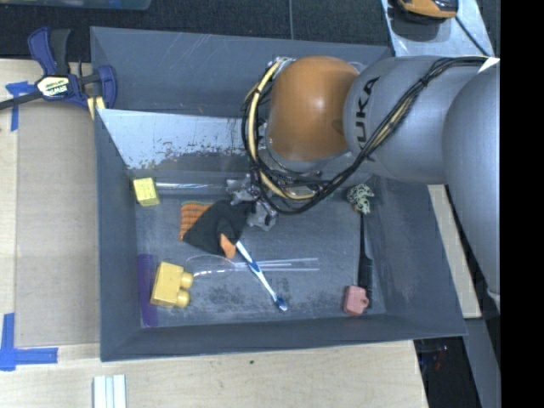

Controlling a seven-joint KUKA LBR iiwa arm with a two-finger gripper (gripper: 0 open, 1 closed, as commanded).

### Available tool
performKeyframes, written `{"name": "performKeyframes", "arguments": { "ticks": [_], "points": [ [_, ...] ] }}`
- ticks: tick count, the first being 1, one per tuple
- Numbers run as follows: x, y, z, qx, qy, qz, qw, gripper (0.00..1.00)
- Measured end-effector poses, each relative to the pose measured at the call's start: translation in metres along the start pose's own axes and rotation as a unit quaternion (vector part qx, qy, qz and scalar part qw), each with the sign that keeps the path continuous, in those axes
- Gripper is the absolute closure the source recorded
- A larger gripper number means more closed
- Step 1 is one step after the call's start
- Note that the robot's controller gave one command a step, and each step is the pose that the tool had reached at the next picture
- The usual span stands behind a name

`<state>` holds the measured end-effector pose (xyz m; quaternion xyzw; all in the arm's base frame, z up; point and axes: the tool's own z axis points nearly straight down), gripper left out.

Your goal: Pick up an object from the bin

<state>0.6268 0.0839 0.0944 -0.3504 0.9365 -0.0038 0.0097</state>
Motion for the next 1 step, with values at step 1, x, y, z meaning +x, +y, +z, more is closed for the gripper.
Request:
{"name": "performKeyframes", "arguments": {
  "ticks": [1],
  "points": [
    [0.0001,-0.0002,-0.043,-0.001,0.0013,0.001,1.0,1.0]
  ]
}}
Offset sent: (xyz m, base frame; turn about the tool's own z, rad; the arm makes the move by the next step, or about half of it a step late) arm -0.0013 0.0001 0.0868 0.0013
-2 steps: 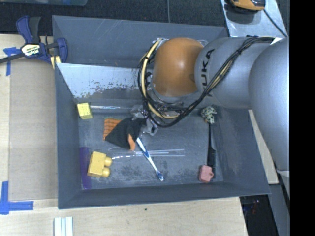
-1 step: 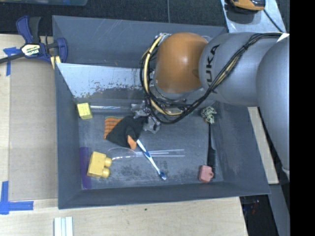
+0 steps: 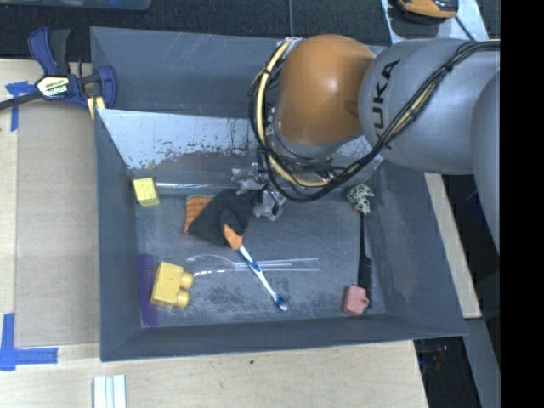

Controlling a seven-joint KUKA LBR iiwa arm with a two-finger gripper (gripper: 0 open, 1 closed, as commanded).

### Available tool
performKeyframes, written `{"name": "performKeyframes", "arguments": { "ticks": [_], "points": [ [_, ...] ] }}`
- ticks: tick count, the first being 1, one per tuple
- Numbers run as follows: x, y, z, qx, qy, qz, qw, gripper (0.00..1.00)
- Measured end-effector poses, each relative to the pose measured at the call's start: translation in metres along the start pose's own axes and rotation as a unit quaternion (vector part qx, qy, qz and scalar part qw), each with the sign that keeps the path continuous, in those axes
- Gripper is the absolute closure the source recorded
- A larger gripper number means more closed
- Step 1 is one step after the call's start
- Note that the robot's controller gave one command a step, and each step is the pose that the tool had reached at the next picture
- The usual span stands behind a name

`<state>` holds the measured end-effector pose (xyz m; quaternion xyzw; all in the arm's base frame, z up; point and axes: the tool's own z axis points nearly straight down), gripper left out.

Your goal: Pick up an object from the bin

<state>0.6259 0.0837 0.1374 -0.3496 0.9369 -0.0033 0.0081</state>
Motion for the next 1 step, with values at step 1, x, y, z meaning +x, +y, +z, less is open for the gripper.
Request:
{"name": "performKeyframes", "arguments": {
  "ticks": [1],
  "points": [
    [-0.0012,-0.0009,-0.0376,0.001,-0.0015,0.001,1.0,1.0]
  ]
}}
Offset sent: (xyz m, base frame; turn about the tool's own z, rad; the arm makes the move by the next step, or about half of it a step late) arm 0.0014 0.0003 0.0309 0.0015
